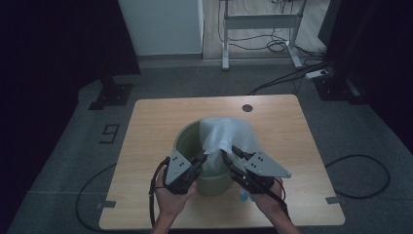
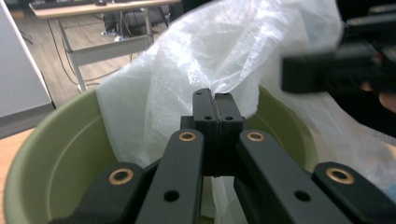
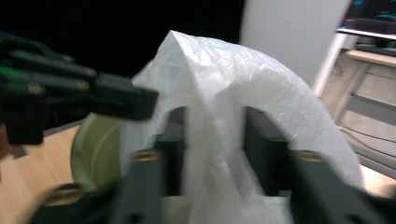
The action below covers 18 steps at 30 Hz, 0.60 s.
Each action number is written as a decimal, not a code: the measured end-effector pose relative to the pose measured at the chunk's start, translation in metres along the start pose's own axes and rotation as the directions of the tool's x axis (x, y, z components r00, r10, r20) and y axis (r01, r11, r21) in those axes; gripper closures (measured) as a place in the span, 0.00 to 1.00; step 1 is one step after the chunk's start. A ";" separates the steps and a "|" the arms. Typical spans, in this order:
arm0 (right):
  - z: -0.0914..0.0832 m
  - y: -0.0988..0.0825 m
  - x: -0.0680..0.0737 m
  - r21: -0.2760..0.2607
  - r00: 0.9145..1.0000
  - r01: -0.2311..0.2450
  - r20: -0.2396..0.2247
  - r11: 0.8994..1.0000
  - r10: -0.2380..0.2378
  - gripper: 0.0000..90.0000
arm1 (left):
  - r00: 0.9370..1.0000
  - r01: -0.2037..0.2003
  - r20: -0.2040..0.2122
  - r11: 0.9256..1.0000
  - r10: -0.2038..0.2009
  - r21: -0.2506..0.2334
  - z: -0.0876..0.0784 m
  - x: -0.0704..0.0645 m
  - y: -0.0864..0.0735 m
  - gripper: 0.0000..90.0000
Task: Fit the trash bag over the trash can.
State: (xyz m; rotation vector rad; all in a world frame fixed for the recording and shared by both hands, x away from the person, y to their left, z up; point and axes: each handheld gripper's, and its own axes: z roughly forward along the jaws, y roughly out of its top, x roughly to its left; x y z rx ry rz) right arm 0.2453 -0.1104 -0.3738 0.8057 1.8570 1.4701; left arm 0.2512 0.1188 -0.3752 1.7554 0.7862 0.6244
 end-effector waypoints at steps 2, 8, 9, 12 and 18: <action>-0.008 -0.005 0.005 -0.004 0.999 -0.009 0.039 1.000 0.010 0.46 | 1.000 0.004 -0.007 1.000 -0.004 -0.004 -0.002 0.003 0.000 0.99; -0.026 -0.029 0.015 0.015 0.994 -0.046 0.097 0.999 0.045 0.31 | 1.000 0.022 -0.014 1.000 -0.022 -0.009 -0.005 0.007 -0.002 1.00; -0.028 -0.034 0.015 0.021 0.993 -0.053 0.105 0.998 0.051 0.30 | 1.000 0.021 -0.019 1.000 -0.021 -0.010 -0.005 0.007 -0.002 1.00; -0.031 -0.050 0.013 0.038 0.990 -0.097 0.108 0.995 0.092 0.29 | 0.999 0.028 -0.026 1.000 -0.028 -0.013 -0.006 0.008 -0.002 1.00; -0.031 -0.075 0.010 0.078 0.983 -0.147 0.119 0.986 0.137 0.32 | 0.999 0.033 -0.034 0.999 -0.034 -0.023 -0.006 0.009 -0.001 1.00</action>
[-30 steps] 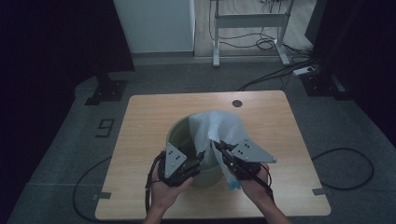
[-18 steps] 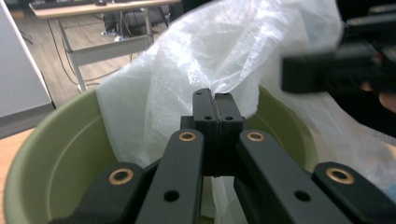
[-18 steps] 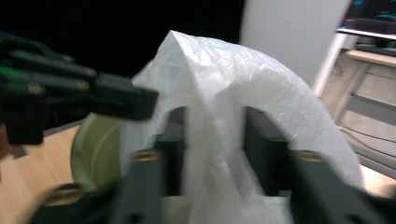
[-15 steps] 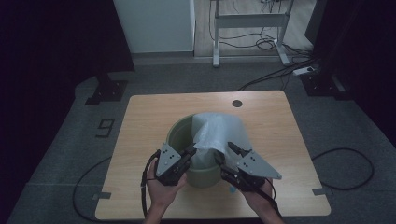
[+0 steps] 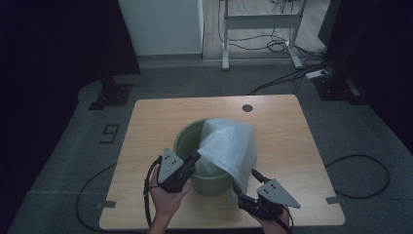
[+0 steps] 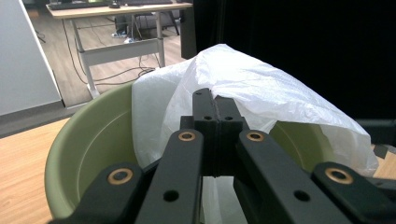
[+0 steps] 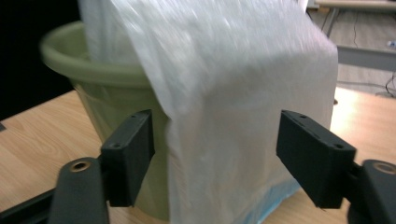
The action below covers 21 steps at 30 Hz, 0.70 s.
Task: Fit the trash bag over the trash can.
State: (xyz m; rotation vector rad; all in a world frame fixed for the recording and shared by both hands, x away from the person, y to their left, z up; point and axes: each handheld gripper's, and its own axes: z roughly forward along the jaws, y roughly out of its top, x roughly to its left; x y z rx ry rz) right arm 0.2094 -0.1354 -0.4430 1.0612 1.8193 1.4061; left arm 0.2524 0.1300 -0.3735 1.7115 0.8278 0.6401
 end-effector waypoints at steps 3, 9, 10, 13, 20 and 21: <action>0.003 -0.004 -0.003 0.006 1.000 -0.003 0.021 1.000 0.003 0.33 | 1.000 0.005 0.001 1.000 -0.005 -0.007 -0.002 0.001 0.000 1.00; 0.002 -0.007 -0.013 0.017 0.997 -0.015 0.080 1.000 0.013 0.45 | 1.000 0.006 0.002 1.000 -0.006 -0.010 -0.006 0.004 0.000 1.00; 0.001 -0.008 -0.015 0.020 0.996 -0.019 0.087 1.000 0.017 0.46 | 1.000 0.007 0.001 1.000 -0.007 -0.012 -0.007 0.005 0.000 1.00; -0.002 -0.008 -0.022 0.024 0.994 -0.032 0.106 0.999 0.029 0.46 | 1.000 0.010 0.000 1.000 -0.010 -0.016 -0.009 0.007 -0.001 1.00; -0.006 -0.005 -0.035 0.008 0.993 -0.050 0.106 0.999 0.049 0.61 | 0.999 0.037 -0.005 0.999 -0.037 -0.029 -0.018 0.016 -0.003 1.00; -0.007 -0.001 -0.040 -0.007 0.994 -0.054 0.093 0.999 0.055 0.68 | 0.999 0.042 -0.005 0.999 -0.042 -0.031 -0.020 0.019 -0.004 0.99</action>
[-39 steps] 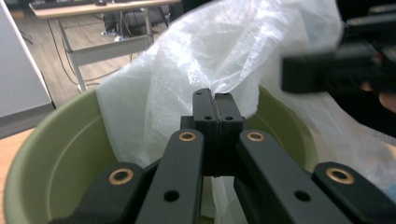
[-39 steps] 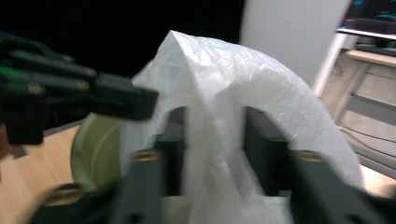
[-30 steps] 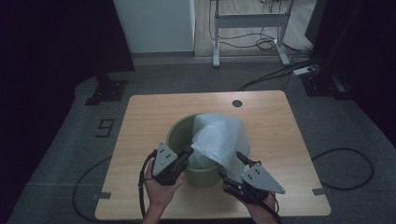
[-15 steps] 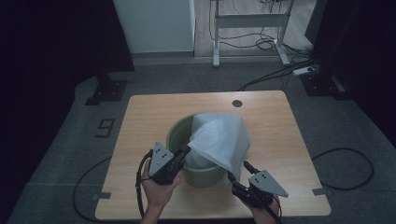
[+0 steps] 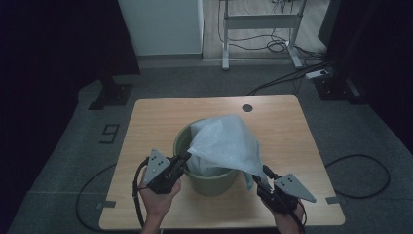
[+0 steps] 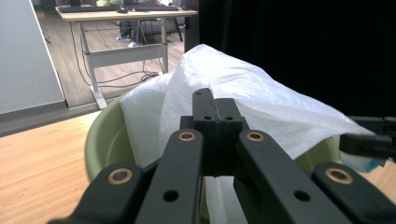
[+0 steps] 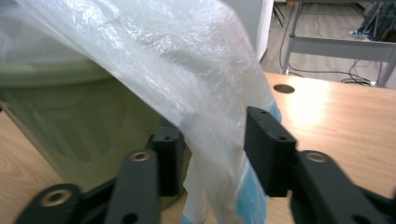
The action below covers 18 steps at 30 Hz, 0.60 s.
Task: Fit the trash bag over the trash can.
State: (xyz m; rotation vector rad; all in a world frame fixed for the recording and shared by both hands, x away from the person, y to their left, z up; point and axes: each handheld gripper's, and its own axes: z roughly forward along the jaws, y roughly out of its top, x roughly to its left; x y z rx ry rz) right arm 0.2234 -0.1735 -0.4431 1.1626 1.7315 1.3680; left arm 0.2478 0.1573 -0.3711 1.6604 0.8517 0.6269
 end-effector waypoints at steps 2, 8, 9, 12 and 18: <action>0.001 0.004 -0.003 -0.009 1.000 -0.011 -0.010 1.000 0.011 0.75 | 1.000 0.003 0.000 1.000 -0.003 -0.002 -0.003 0.002 -0.001 0.99; -0.002 0.022 -0.004 -0.064 1.000 0.014 -0.027 0.998 -0.016 0.90 | 1.000 0.015 0.001 1.000 -0.015 -0.009 -0.011 0.008 -0.007 0.99; -0.002 0.027 -0.003 -0.076 0.999 0.026 -0.026 0.997 -0.028 0.92 | 1.000 0.016 0.000 1.000 -0.016 -0.011 -0.012 0.009 -0.007 0.99; -0.003 0.038 -0.002 -0.098 0.999 0.043 -0.026 0.994 -0.046 0.93 | 1.000 0.022 0.002 1.000 -0.022 -0.010 -0.015 0.011 -0.009 0.99; 0.003 0.070 0.006 -0.170 0.997 0.057 -0.038 0.984 -0.064 0.96 | 0.999 0.042 -0.004 0.999 -0.042 -0.002 -0.025 0.019 -0.019 0.99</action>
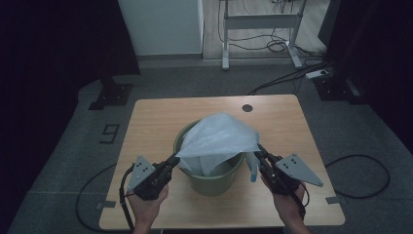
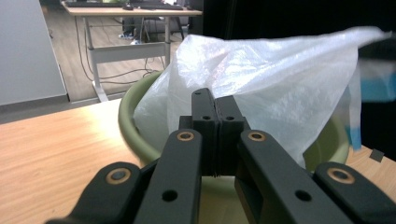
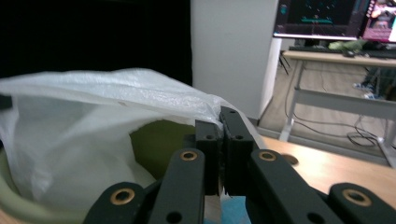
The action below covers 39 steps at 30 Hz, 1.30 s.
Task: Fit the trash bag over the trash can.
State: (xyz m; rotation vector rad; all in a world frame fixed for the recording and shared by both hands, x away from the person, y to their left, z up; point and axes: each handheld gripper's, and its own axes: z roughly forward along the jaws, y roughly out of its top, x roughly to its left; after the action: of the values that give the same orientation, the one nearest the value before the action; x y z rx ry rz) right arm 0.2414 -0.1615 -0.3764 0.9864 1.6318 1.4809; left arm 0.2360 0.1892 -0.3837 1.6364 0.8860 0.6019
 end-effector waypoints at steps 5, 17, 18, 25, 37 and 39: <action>0.011 0.006 0.016 -0.015 0.999 -0.003 -0.050 1.000 0.002 0.96 | 0.999 0.002 -0.053 1.000 -0.003 -0.002 -0.007 0.005 -0.010 0.89; 0.024 0.008 0.029 -0.002 0.996 0.028 -0.089 1.000 -0.028 0.96 | 0.991 -0.107 -0.084 0.994 0.107 0.007 0.000 -0.011 0.015 0.42; 0.024 0.008 0.029 -0.002 0.996 0.028 -0.089 1.000 -0.028 0.96 | 0.991 -0.107 -0.084 0.994 0.107 0.007 0.000 -0.011 0.015 0.41; 0.024 0.018 0.025 -0.006 0.995 0.010 -0.103 1.000 -0.011 0.96 | 0.992 -0.124 -0.006 0.992 0.124 0.031 0.017 -0.027 0.022 0.33; 0.031 0.022 0.028 -0.001 0.992 -0.012 -0.125 1.000 0.011 0.96 | 0.988 -0.151 -0.013 0.986 0.152 0.076 0.044 -0.035 0.023 0.77; 0.032 0.021 0.028 0.003 0.992 -0.011 -0.129 1.000 0.011 0.94 | 0.990 -0.144 0.010 0.986 0.144 0.080 0.046 -0.035 0.024 0.87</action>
State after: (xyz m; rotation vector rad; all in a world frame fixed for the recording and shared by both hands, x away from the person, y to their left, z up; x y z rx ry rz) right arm 0.2580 -0.1209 -0.3590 0.9183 1.7214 1.5797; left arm 0.2564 0.1319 -0.3689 1.7847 0.8027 0.6697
